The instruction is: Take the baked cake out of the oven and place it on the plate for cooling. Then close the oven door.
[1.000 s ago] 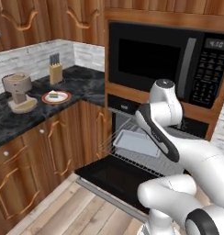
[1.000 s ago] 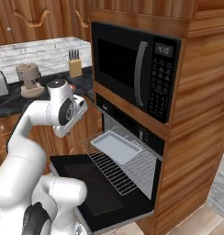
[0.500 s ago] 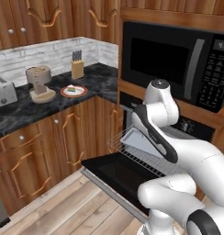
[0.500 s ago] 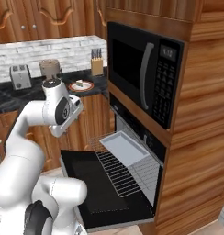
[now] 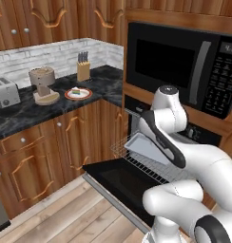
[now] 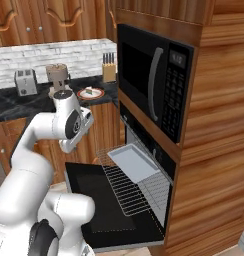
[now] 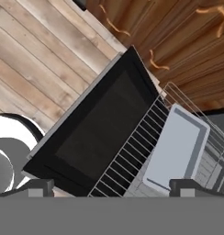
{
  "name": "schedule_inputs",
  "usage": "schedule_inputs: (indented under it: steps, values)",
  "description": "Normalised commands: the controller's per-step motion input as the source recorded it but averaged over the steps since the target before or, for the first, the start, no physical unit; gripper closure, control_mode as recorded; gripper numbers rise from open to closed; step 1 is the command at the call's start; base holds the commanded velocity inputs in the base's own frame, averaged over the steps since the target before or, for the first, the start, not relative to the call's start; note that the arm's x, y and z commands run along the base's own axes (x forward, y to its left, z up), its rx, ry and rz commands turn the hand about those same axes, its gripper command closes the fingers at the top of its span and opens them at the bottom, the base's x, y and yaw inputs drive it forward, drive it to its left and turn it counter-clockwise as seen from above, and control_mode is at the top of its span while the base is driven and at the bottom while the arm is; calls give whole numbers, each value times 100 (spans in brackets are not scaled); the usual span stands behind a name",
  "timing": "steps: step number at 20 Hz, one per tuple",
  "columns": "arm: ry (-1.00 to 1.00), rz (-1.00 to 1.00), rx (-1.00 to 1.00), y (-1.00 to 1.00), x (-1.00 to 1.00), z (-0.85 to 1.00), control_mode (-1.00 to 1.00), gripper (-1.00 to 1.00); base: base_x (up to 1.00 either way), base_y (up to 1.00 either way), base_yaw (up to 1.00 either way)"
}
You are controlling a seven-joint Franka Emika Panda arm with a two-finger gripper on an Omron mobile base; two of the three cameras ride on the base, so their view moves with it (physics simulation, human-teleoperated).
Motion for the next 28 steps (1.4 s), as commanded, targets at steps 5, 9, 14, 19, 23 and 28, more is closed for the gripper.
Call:
schedule_inputs:
  steps: [5, 9, 14, 19, 23, 28]
  values:
    - [0, 0, -1, 31, 0, -48, -100, -100, 0, 0, 0]
    - [1, -11, -10, 92, 22, -54, -100, -100, 0, 0, 0]
    - [6, -25, -3, 43, 48, -59, -100, -100, 0, 0, 0]
    - [6, -35, 0, 3, 48, -63, -100, -100, 0, 0, 0]
    - [1, -30, 0, -11, 50, -74, -100, -100, 0, 0, 0]
    - [0, -15, 0, -34, 55, -69, -100, -100, 0, 0, 0]
